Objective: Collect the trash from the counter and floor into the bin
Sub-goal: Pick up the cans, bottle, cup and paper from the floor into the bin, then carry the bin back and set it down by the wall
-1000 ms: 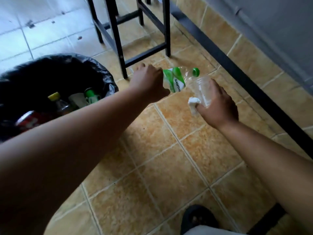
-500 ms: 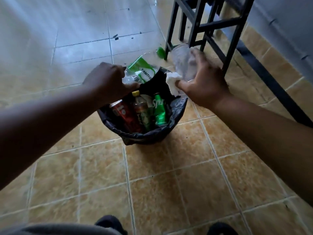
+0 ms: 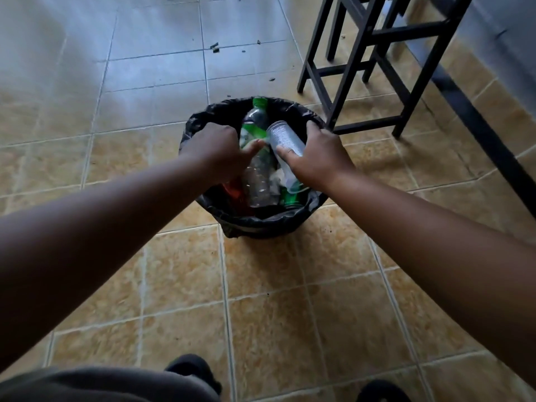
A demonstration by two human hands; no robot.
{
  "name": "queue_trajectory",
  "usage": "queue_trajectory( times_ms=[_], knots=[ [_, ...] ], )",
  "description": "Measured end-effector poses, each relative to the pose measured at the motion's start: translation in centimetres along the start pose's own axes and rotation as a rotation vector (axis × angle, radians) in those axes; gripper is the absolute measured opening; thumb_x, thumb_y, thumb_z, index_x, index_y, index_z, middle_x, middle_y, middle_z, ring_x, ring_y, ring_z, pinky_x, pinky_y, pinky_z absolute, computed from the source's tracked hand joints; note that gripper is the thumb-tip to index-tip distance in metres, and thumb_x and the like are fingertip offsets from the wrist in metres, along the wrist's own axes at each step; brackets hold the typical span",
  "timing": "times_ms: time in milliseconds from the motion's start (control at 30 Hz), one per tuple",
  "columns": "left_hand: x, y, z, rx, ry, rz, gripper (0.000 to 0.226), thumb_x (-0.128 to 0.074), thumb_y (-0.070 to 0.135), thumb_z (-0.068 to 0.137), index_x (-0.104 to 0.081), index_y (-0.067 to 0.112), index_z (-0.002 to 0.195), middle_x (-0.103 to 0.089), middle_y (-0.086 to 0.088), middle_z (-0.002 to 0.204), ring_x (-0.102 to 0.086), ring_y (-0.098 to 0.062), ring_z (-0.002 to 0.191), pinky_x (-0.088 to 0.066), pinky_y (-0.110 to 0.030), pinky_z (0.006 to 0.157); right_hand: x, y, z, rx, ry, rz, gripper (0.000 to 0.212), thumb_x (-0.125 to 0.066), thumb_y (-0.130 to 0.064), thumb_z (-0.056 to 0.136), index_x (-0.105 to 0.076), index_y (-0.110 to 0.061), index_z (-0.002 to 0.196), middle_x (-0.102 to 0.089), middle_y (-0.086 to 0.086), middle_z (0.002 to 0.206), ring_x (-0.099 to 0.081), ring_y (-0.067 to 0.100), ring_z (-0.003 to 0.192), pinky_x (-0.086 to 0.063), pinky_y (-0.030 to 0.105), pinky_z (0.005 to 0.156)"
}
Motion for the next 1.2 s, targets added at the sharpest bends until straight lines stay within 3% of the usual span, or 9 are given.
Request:
queue_trajectory(
  times_ms=[67,267,400,500,667,767,900,1100,1200],
  knots=[
    [-0.1,-0.8,0.1,-0.009,0.023,0.002,0.062,-0.047,0.064,0.085,-0.058,0.008,0.063,-0.057,-0.009,0.058,-0.060,-0.030,0.059,-0.045,-0.033,0.051,0.9,0.0,-0.2,0.048,0.062,0.049,0.071,-0.055,-0.056,0.086,-0.043,-0.006,0.135,-0.053,0.021,0.132,-0.050,0.035,0.124,-0.042,0.037,0.098],
    [0.9,-2.6,-0.1,-0.028,0.132,0.091,0.051,-0.054,0.059,0.083,-0.063,0.014,0.105,-0.062,-0.014,0.106,-0.059,-0.036,0.097,-0.045,-0.037,0.066,3.5,1.8,0.3,0.091,0.219,0.041,0.051,-0.052,-0.050,0.088,-0.058,-0.012,0.122,-0.062,0.017,0.118,-0.055,0.033,0.111,-0.047,0.038,0.091],
    [0.8,-5.0,0.3,0.063,0.091,0.176,0.057,-0.057,0.051,0.084,-0.051,0.012,0.125,-0.050,-0.019,0.126,-0.046,-0.040,0.116,-0.046,-0.046,0.083,3.6,4.6,0.9,-0.029,0.186,0.017,0.045,-0.056,-0.039,0.086,-0.058,-0.011,0.122,-0.058,0.018,0.121,-0.053,0.036,0.113,-0.046,0.039,0.092],
    [-0.3,-7.0,0.5,0.199,-0.020,0.197,0.058,-0.056,0.037,0.089,-0.038,0.009,0.135,-0.039,-0.022,0.132,-0.044,-0.045,0.118,-0.046,-0.052,0.084,3.1,6.1,0.8,-0.117,0.127,0.039,0.043,-0.057,-0.029,0.084,-0.058,-0.009,0.122,-0.061,0.018,0.117,-0.057,0.035,0.109,-0.048,0.037,0.089],
    [-2.3,-9.3,1.2,0.256,-0.073,0.046,0.033,-0.053,0.010,0.087,-0.046,-0.002,0.117,-0.057,-0.031,0.099,-0.060,-0.042,0.075,-0.045,-0.039,0.060,1.7,6.7,0.7,-0.162,0.077,0.144,0.035,-0.050,-0.025,0.078,-0.067,-0.010,0.105,-0.071,0.016,0.090,-0.068,0.036,0.081,-0.059,0.043,0.073],
    [-2.2,-9.2,1.5,0.244,-0.036,-0.014,0.031,-0.057,0.007,0.083,-0.051,-0.005,0.111,-0.059,-0.035,0.105,-0.059,-0.049,0.091,-0.045,-0.042,0.068,1.6,6.7,1.2,-0.147,0.079,0.060,0.026,-0.051,-0.016,0.082,-0.067,-0.003,0.099,-0.069,0.020,0.090,-0.063,0.037,0.086,-0.046,0.030,0.068],
    [0.5,-8.5,0.6,0.259,-0.024,-0.080,0.020,-0.055,0.007,0.083,-0.061,-0.006,0.097,-0.064,-0.032,0.101,-0.060,-0.044,0.091,-0.042,-0.038,0.069,3.6,5.3,1.4,-0.180,0.044,0.074,0.026,-0.051,-0.012,0.082,-0.067,-0.003,0.100,-0.069,0.020,0.095,-0.063,0.038,0.090,-0.053,0.038,0.073],
    [11.2,-6.5,-2.3,0.339,0.000,-0.236,0.031,-0.047,0.023,0.095,-0.061,-0.002,0.106,-0.064,-0.031,0.107,-0.059,-0.045,0.099,-0.043,-0.038,0.074,14.6,-1.0,-0.8,-0.224,0.034,0.060,0.028,-0.053,-0.012,0.082,-0.065,-0.006,0.106,-0.070,0.019,0.095,-0.062,0.037,0.091,-0.054,0.040,0.077],
    [19.1,-4.8,-4.9,0.341,-0.006,-0.300,0.030,-0.041,0.018,0.095,-0.060,0.000,0.111,-0.064,-0.030,0.109,-0.058,-0.044,0.101,-0.041,-0.038,0.075,22.1,-5.4,-2.7,-0.223,0.023,0.097,0.027,-0.055,-0.013,0.081,-0.064,-0.008,0.106,-0.070,0.017,0.091,-0.063,0.035,0.088,-0.054,0.041,0.077]
  ],
)
Point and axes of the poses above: each hand's wrist, its own z-axis towards the middle knuckle, its own x-axis out of the back of the hand, y = z × x, the point moved 7 cm from there along z, towards the middle knuckle
